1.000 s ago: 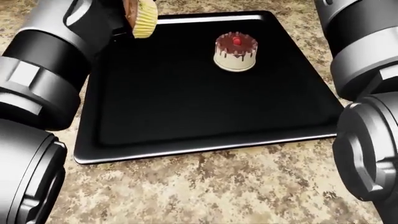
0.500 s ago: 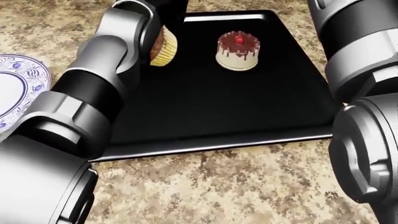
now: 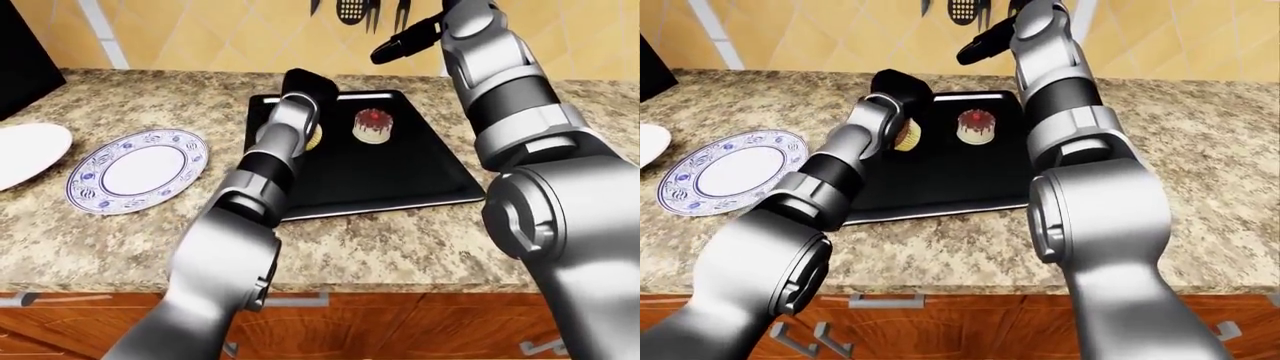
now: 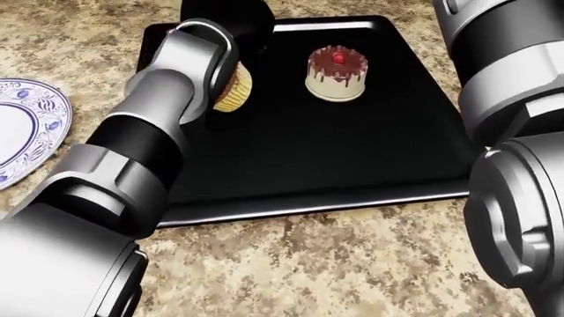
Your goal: Move the dessert items from the plate to the tray.
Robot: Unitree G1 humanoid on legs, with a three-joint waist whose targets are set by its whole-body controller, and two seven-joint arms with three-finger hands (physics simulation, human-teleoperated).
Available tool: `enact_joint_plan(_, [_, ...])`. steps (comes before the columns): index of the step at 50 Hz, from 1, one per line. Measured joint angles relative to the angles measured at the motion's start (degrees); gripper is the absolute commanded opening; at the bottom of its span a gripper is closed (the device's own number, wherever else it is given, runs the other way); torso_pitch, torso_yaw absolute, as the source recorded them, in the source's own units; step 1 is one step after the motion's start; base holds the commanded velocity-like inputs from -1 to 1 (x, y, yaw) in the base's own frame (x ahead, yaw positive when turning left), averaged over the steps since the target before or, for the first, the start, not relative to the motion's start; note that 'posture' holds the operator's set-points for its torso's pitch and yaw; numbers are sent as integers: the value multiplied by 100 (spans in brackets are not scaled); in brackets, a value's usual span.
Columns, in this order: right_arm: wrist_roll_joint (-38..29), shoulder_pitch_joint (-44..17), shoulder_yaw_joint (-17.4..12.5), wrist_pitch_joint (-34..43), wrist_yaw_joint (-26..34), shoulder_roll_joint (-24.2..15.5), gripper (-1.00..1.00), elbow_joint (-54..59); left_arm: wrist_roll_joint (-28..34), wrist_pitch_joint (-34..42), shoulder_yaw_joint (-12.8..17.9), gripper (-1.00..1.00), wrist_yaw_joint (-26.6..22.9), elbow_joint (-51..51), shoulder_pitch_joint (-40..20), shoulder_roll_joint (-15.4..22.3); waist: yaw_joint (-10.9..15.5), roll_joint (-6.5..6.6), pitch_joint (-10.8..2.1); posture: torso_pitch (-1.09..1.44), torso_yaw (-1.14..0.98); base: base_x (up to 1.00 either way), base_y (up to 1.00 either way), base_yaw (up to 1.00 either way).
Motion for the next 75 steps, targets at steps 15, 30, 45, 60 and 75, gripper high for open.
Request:
enact_joint_plan(15, [-25, 9, 12, -11, 9, 18, 100, 4, 545, 29, -89, -88, 163, -8, 120, -158, 0, -8, -15, 0, 0, 0, 0, 0])
enact_joint_plan(30, [-42, 4, 21, -24, 19, 32, 100, -9, 677, 4, 11, 65, 93, -7, 118, -197, 5, -6, -14, 0, 0, 0, 0, 0])
enact_joint_plan(45, [-53, 25, 18, -17, 17, 50, 100, 15, 694, -16, 49, 100, 49, -51, -2, -138, -7, 8, -8, 0, 0, 0, 0, 0])
enact_joint_plan(60, [-59, 16, 17, -13, 14, 48, 100, 9, 736, 0, 50, 100, -175, -132, -101, 66, -14, 26, -14, 0, 0, 0, 0, 0])
enact_joint_plan(75, [-70, 12, 27, -1, 4, 56, 100, 5, 765, 1, 175, 100, -541, -256, -192, 531, -13, 40, 11, 0, 0, 0, 0, 0])
